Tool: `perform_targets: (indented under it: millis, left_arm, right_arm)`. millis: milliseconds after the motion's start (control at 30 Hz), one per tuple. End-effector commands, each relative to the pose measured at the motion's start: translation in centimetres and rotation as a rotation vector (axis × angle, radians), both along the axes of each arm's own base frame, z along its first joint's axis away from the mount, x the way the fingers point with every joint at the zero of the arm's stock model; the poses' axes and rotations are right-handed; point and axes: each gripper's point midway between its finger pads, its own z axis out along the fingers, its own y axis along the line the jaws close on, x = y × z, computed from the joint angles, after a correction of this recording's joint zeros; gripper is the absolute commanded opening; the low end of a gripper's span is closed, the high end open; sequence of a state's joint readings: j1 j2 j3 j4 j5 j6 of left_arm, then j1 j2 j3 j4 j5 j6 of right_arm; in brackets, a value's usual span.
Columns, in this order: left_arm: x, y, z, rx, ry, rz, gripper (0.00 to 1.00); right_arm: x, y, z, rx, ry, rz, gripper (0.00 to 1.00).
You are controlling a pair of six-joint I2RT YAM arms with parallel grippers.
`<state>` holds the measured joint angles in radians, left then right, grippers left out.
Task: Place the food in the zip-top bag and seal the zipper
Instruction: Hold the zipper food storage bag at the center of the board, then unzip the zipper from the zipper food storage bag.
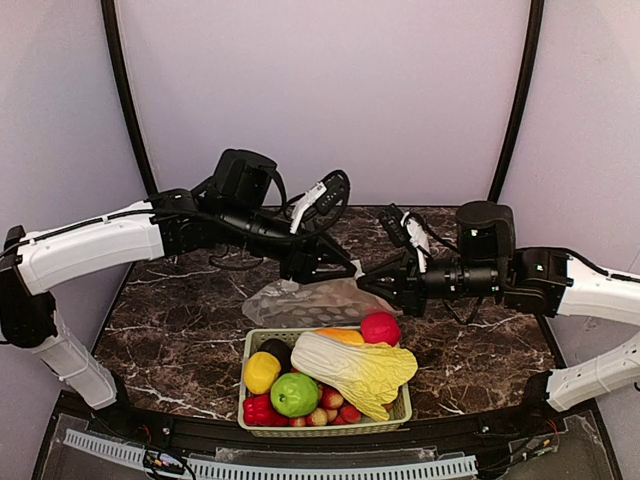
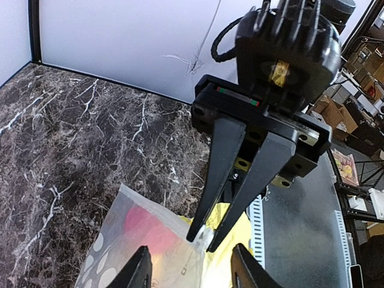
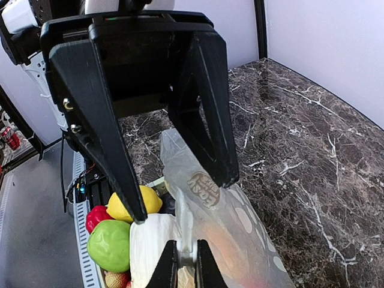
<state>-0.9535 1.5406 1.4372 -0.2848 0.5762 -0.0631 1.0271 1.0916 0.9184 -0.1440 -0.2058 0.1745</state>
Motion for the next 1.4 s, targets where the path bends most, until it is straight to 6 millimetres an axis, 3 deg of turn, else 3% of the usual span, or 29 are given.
perform_targets:
  millis: [0,100,300,633,1367]
  left_arm:
    - [-0.1,-0.6,0.2,-0.014,0.013,-0.031,0.44]
    - [-0.1,-0.8,0.2,-0.019,0.017,-0.035,0.44]
    - [-0.1,-1.0,0.1,-0.022,0.023,-0.040,0.34]
    - [-0.3,-1.1,0.7,-0.049,0.022,-0.046,0.02]
    - [1.1,0.3,3.5,-0.093,-0.056,0.075,0.01]
  right_arm:
    - [0.1,0.3,0.4,0.010,0.003,0.004,0.00]
    - [0.2,0.3,0.2,0.006,0.005,0.003,0.00]
    - [0.3,0.4,0.1,0.000,0.003,0.001,0.00]
    - [0.5,0.5,-0.2,-0.010,0.003,-0.003,0.00]
    - [0.4,0.1,-1.4,-0.026,0.031,-0.017,0.00]
